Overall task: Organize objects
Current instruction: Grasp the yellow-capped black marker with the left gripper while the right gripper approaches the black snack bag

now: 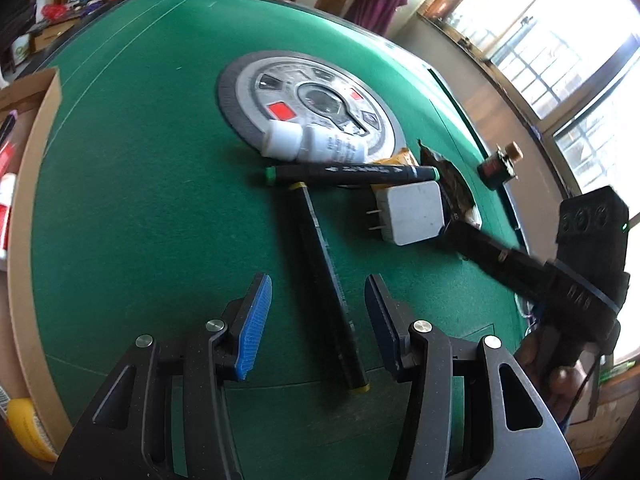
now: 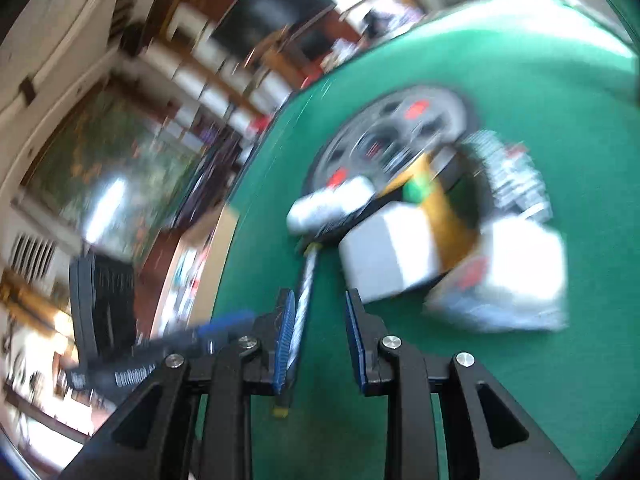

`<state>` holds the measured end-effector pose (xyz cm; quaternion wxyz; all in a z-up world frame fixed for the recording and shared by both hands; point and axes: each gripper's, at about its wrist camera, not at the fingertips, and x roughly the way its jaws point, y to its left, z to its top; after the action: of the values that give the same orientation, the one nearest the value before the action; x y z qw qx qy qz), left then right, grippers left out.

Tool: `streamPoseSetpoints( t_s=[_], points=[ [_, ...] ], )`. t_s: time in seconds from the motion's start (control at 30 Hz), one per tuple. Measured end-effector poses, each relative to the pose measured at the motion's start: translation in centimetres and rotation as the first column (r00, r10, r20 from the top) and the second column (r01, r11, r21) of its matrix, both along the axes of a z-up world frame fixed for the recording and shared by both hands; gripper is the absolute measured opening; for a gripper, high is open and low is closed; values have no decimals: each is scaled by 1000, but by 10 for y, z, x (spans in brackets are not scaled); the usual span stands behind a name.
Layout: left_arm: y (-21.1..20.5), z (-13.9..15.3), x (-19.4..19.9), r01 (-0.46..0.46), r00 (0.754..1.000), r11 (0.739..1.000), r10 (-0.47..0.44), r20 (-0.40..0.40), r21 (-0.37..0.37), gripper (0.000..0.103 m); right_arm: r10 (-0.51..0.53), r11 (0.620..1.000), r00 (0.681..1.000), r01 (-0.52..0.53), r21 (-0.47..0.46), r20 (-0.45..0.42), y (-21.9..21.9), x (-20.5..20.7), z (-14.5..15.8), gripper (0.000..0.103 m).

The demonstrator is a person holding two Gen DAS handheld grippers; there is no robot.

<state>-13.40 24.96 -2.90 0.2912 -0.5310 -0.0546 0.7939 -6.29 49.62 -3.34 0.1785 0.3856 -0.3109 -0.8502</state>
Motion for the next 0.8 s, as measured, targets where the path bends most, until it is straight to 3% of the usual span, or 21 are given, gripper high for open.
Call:
streamPoseSetpoints(
  t_s=[0.07, 0.13, 0.17, 0.23, 0.27, 0.3, 0.33, 0.37, 0.4, 0.47, 0.53, 0.6, 0.67, 0.8],
  points=[
    [15, -1, 3, 23, 999, 999, -24, -23, -44, 49, -59, 998, 998, 58, -31, -28, 14, 5, 2, 26],
    [26, -4, 4, 20, 999, 994, -26, -45, -111, 49, -127, 992, 991, 125, -34, -50, 29, 6, 7, 34],
    [30, -7, 4, 15, 998, 989, -23, -55, -144, 49, -161, 987, 986, 160, -18, -51, 35, 4, 8, 44],
    [38, -14, 3, 22, 997, 983, -35, -65, -182, 49, -223, 975, 973, 222, -23, -52, 49, 7, 9, 47],
    [41, -14, 6, 24, 993, 978, -48, -110, -206, 49, -237, 971, 970, 236, -24, -49, 55, 7, 8, 47],
    [44, -15, 8, 27, 990, 973, -57, -129, -230, 42, -242, 970, 969, 241, -25, -57, 57, 6, 8, 47],
    [45, -16, 10, 30, 986, 969, -68, -150, -245, 26, -255, 967, 965, 255, -13, -65, 58, 7, 9, 47],
    [46, -18, 11, 37, 982, 964, -83, -167, -262, 22, -270, 963, 960, 270, 3, -73, 58, 8, 12, 47],
    [45, -18, 12, 38, 980, 962, -89, -176, -270, 16, -297, 953, 951, 301, 25, -88, 59, 12, 18, 48],
    [40, -19, 11, 45, 979, 965, -94, -181, -259, 14, -304, 950, 944, 311, 37, -124, 59, 18, 25, 48],
    [35, -19, 9, 40, 975, 963, -96, -199, -266, 14, -320, 947, 932, 322, -19, -169, 65, 27, 33, 48],
    [31, -20, 6, 22, 971, 960, -87, -221, -280, 14, -357, 931, 917, 366, 17, -179, 71, 32, 37, 60],
    [25, -20, 2, 16, 969, 961, -83, -231, -276, 14, -401, 908, 904, 414, 65, -152, 76, 31, 35, 61],
    [20, -22, -5, 11, 967, 968, -73, -242, -249, 14, -338, 932, 939, 343, 117, -60, 66, 10, 19, 63]
  ],
)
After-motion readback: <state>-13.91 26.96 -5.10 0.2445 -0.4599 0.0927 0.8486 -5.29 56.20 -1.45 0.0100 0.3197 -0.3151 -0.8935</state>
